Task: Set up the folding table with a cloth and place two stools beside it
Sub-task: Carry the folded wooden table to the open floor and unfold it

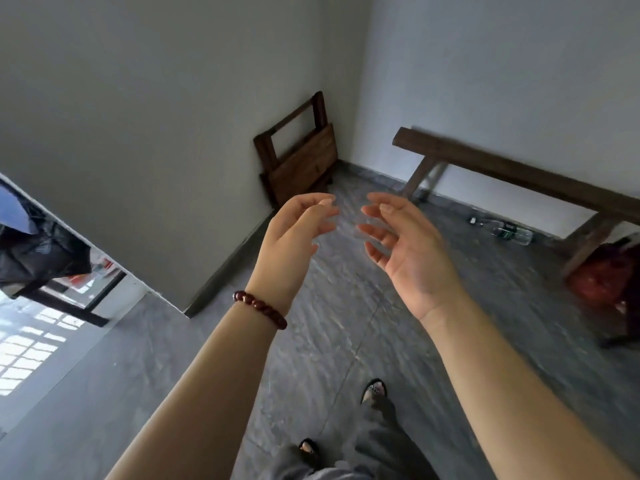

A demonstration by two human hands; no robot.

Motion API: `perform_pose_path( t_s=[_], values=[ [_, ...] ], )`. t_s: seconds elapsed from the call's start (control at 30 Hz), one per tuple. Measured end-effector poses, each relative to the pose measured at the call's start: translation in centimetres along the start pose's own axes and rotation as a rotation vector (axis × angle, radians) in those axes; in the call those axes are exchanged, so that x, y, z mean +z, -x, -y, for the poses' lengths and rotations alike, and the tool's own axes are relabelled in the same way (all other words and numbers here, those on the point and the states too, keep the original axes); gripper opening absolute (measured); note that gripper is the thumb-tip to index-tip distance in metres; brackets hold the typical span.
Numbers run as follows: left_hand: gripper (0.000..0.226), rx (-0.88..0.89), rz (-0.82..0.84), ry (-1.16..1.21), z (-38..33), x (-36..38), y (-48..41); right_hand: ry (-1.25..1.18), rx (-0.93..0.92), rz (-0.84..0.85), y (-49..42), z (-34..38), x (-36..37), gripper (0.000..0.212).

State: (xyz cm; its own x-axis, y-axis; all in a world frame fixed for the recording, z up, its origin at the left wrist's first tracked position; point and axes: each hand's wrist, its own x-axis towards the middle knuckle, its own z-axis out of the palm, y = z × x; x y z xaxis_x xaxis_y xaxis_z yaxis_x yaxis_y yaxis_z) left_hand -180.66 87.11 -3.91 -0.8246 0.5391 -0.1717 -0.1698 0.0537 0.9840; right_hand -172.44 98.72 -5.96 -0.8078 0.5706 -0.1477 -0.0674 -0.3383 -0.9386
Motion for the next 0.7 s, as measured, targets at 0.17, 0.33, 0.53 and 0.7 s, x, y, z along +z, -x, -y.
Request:
perform_pose_path(
  t_s=[0.17, 0.33, 0.53, 0.7],
  values=[
    [0.016, -0.002, -0.022, -0.011, -0.4, 1.6, -7.1, -0.014, 0.009, -0.005, -7.4, 0.0, -1.0, 0.016],
    [0.015, 0.038, 0.0, -0.001, -2.3, 5.4, -16.7, -0.005, -0.014, 0.03, -17.2, 2.5, -2.4, 0.013],
    [0.015, 0.122, 0.021, 0.018, -5.4, 9.9, -26.2, -0.012, -0.057, 0.059, -27.1, 6.8, -5.3, 0.016],
    [0.016, 0.095, -0.005, -0.055, -5.2, 11.0, -31.4, -0.033, -0.023, 0.053, -33.1, 7.5, -6.8, 0.016]
  ],
)
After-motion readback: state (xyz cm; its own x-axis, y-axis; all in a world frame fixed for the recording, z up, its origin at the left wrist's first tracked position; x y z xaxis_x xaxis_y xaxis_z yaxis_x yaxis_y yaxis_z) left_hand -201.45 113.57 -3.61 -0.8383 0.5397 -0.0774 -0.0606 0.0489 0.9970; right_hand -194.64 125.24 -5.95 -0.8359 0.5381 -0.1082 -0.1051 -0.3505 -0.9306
